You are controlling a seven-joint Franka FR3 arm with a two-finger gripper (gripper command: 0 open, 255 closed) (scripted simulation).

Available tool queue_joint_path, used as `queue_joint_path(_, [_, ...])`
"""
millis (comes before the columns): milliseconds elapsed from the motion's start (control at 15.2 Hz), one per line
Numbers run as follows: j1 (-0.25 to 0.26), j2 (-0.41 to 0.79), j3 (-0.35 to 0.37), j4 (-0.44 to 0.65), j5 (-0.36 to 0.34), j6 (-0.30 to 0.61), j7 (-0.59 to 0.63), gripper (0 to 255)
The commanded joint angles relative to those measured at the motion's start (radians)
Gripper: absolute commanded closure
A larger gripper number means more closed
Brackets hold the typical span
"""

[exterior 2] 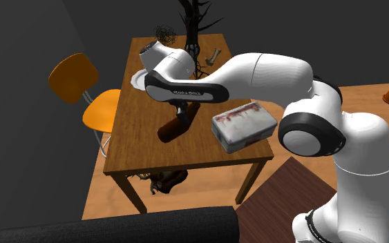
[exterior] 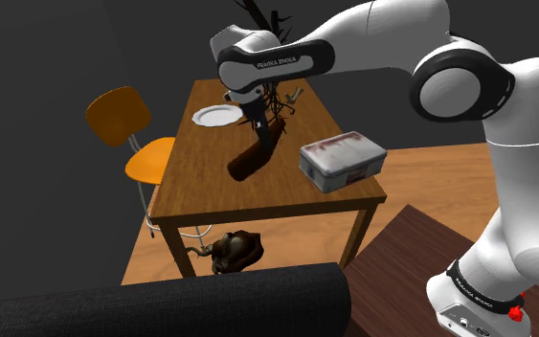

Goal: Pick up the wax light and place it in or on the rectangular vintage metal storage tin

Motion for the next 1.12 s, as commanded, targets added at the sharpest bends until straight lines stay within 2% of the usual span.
queue_joint_path(0, [0.001, -0.005, 0.0, 0.02, 0.0, -0.025, -0.004, 255])
queue_joint_path(528, [0.008, 0.003, -0.002, 0.14, -0.001, -0.136, -0.021, 255])
queue_joint_path(1056, [0.02, 0.041, -0.006, 0.308, -0.007, -0.263, -0.042, 255])
